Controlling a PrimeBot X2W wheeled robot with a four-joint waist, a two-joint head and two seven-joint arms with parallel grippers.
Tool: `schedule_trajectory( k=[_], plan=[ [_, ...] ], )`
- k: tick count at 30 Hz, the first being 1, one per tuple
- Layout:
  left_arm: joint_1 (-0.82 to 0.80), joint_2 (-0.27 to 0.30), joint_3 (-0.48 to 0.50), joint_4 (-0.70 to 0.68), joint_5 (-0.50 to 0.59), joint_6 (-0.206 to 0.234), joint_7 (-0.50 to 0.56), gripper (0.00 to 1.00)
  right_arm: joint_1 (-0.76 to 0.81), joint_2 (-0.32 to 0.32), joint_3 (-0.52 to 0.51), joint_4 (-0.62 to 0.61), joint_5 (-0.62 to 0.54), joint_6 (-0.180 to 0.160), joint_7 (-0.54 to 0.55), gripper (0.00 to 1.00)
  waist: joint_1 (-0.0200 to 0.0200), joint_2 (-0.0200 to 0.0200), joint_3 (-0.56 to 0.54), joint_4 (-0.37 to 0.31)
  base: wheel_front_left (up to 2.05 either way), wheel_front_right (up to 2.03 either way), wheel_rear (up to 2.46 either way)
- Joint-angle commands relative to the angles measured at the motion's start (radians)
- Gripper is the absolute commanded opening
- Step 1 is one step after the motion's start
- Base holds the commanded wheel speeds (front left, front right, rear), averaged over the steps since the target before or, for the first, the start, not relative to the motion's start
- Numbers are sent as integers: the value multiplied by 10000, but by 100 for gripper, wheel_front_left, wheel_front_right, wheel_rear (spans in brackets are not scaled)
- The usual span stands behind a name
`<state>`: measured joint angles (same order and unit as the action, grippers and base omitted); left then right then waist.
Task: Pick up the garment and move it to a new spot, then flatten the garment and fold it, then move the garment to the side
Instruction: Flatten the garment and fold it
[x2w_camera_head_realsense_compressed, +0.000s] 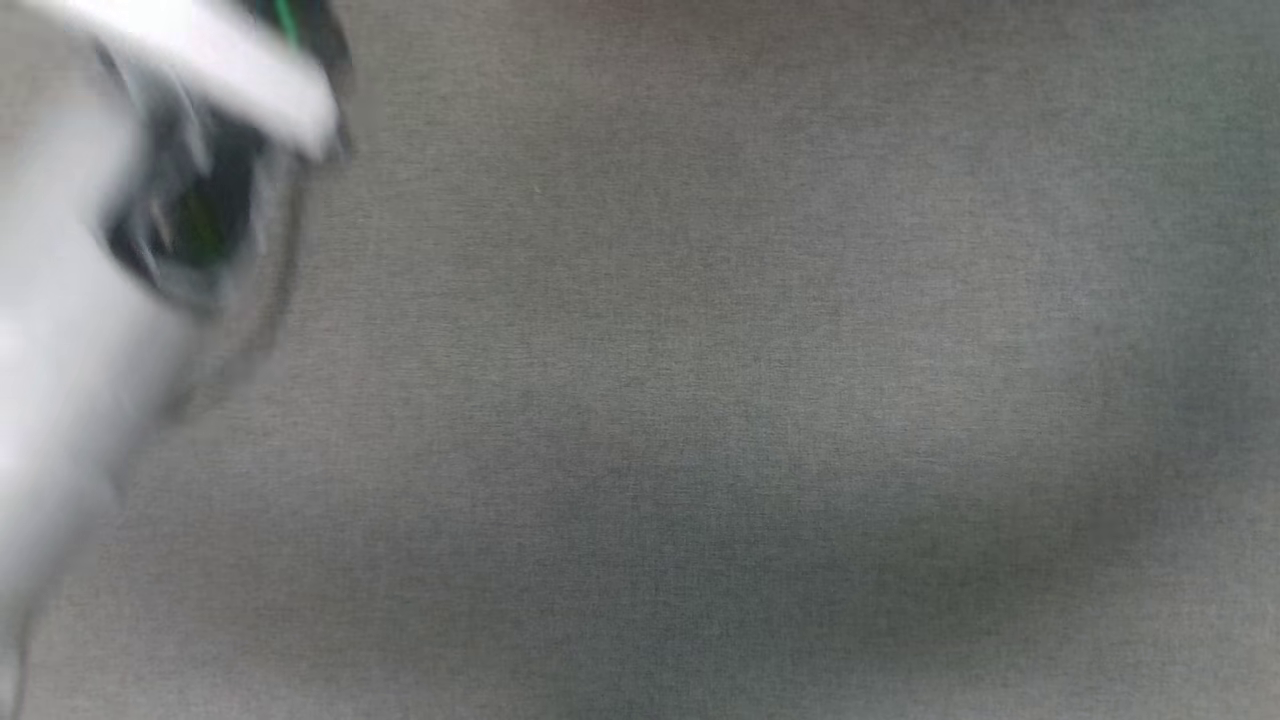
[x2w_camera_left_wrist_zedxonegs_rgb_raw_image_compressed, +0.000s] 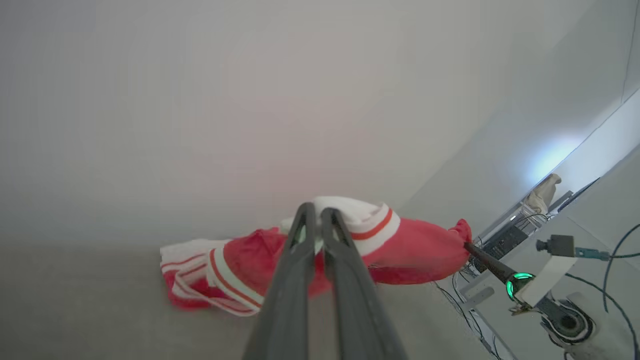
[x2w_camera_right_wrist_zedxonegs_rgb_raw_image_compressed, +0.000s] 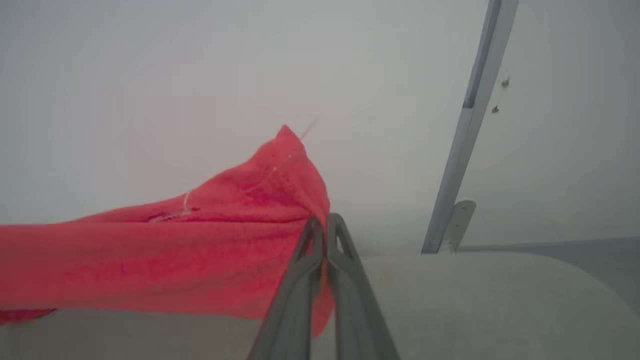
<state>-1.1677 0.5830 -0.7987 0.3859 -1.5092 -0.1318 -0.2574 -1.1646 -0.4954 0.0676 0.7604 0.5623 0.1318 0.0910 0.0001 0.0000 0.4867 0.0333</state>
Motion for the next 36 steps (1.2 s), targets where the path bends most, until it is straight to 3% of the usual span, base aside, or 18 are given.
schedule_trajectory(
  k=[1,7,15,23,29,32,36],
  plan=[
    [478,116,54,-287,-108,36,-79,0,517,-147,118,-189,166,-21,-74,0,-1,0,-62,21,0,0,0],
    [3493,314,92,-2006,277,27,-102,0,3640,-875,435,-1752,1342,-19,-90,0,-1,0,-340,145,0,0,0],
    [6785,832,481,-3863,819,27,-88,0,7548,-1195,-394,-4437,2271,-19,470,0,-1,0,-982,123,0,0,0],
    [9137,1486,1082,-5359,1307,27,-88,0,10511,-543,-1833,-6920,2185,-18,1420,0,-1,0,-1295,-54,0,0,0],
    [10797,1841,1857,-6474,1655,27,-88,0,12374,445,-3029,-8868,1749,-15,2228,0,-1,0,-1323,-124,0,0,0],
    [11003,1953,2000,-6804,1915,27,-88,0,12620,863,-3460,-9536,1608,-15,2544,0,-1,0,-1314,-142,0,0,0],
    [9766,2039,1730,-6771,1903,27,32,0,11703,1087,-3653,-9829,1503,-11,2879,0,-1,0,-1274,-117,0,0,0]
  ],
)
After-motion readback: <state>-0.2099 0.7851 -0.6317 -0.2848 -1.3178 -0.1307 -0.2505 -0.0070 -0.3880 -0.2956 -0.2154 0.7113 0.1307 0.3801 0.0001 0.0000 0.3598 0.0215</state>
